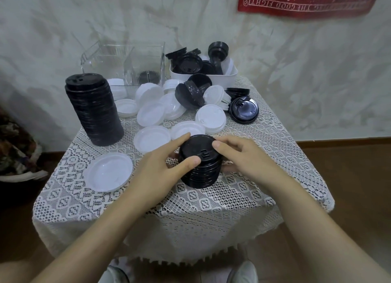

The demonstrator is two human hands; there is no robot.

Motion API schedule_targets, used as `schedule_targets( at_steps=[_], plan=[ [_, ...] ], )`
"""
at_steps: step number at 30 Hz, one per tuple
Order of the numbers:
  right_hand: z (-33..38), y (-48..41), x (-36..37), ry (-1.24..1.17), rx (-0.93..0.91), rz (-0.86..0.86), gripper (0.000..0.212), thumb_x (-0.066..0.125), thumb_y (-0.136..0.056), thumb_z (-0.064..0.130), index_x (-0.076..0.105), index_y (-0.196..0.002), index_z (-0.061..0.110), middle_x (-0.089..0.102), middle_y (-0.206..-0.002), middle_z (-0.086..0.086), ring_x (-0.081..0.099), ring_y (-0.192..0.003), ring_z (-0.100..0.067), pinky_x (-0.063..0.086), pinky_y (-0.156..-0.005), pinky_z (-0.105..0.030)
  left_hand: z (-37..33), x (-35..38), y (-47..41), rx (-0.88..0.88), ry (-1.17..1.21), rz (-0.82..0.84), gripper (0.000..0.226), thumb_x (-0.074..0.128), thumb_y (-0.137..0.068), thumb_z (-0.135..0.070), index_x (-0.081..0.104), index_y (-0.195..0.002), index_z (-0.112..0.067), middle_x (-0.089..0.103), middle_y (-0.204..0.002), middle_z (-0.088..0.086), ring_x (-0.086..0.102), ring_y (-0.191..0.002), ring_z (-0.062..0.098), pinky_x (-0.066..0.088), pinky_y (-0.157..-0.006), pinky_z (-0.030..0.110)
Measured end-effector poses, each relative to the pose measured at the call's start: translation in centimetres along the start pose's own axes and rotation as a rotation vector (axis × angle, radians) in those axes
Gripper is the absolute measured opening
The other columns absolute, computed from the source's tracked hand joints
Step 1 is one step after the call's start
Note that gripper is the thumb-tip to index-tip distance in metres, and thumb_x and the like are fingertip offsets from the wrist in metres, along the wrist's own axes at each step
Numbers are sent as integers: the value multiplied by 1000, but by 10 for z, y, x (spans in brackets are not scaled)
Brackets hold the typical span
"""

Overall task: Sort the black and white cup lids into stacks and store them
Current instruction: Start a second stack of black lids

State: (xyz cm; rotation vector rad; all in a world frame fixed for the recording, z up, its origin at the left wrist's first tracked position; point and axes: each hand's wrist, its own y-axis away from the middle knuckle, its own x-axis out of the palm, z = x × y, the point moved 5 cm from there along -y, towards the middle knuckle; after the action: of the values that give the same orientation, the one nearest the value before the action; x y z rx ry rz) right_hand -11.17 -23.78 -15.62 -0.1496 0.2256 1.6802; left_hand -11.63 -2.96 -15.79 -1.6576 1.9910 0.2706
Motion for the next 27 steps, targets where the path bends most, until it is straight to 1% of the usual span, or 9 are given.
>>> schedule_targets(
  at_steps=[4,8,10,12,14,17,19,24,27],
  plan=[
    [-5,0,1,-21,26,2,23,62,-102,31,72,-122,24,78,-112,8,72,-108,-8,59,-98,-40,-1,1,-2,14,-37,8,68,64,-68,-80,51,-133,-67,59,-102,-51,66,-92,-2,52,-96,35],
    [-6,3,2,-19,17,-13,20,61,-103,33,72,-119,27,78,-108,11,72,-104,-4,59,-93,-31,-1,1,0,27,-96,6,75,58,-68,-84,50,-139,-61,61,-103,-40,65,-94,2,49,-93,32],
    [-6,4,4,-4,-6,-28,22,59,-103,36,71,-121,29,78,-108,11,72,-104,-5,59,-93,-32,0,2,0,36,-109,15,75,53,-69,-86,46,-140,-63,60,-105,-42,66,-95,2,48,-90,30],
    [-5,5,5,25,-33,20,29,64,-100,41,67,-128,31,76,-115,11,72,-108,-6,59,-98,-36,2,4,0,30,-77,36,74,55,-69,-85,40,-139,-68,59,-109,-46,65,-90,-2,48,-87,30],
    [-4,7,3,52,-50,122,48,76,-91,39,61,-136,34,72,-125,15,67,-117,-1,55,-101,-28,3,4,0,39,-44,50,78,60,-68,-81,38,-142,-67,60,-116,-44,63,-87,-6,50,-88,31],
    [-2,8,0,116,-80,218,71,85,-83,17,53,-142,40,65,-133,21,60,-123,7,48,-94,-8,6,3,1,30,-9,53,85,68,-67,-77,35,-145,-67,61,-131,-35,61,-117,-7,52,-102,38],
    [-2,6,0,138,-106,189,72,85,-82,14,54,-140,43,65,-133,19,61,-122,6,49,-94,-9,7,1,1,25,16,41,85,71,-67,-73,37,-144,-67,61,-129,-38,57,-122,-10,52,-105,39],
    [-1,2,5,198,-121,180,72,87,-82,26,54,-143,44,65,-136,17,61,-124,2,49,-106,-28,4,-5,-4,51,24,71,63,76,-73,-66,45,-128,-75,62,-125,-38,59,-121,-8,52,-105,41],
    [4,4,4,199,-128,137,61,83,-85,37,51,-132,58,60,-127,33,57,-111,22,50,-90,-8,2,-5,-3,58,39,93,61,83,-77,-57,45,-118,-81,63,-120,-41,66,-111,-3,54,-100,34]
  ],
)
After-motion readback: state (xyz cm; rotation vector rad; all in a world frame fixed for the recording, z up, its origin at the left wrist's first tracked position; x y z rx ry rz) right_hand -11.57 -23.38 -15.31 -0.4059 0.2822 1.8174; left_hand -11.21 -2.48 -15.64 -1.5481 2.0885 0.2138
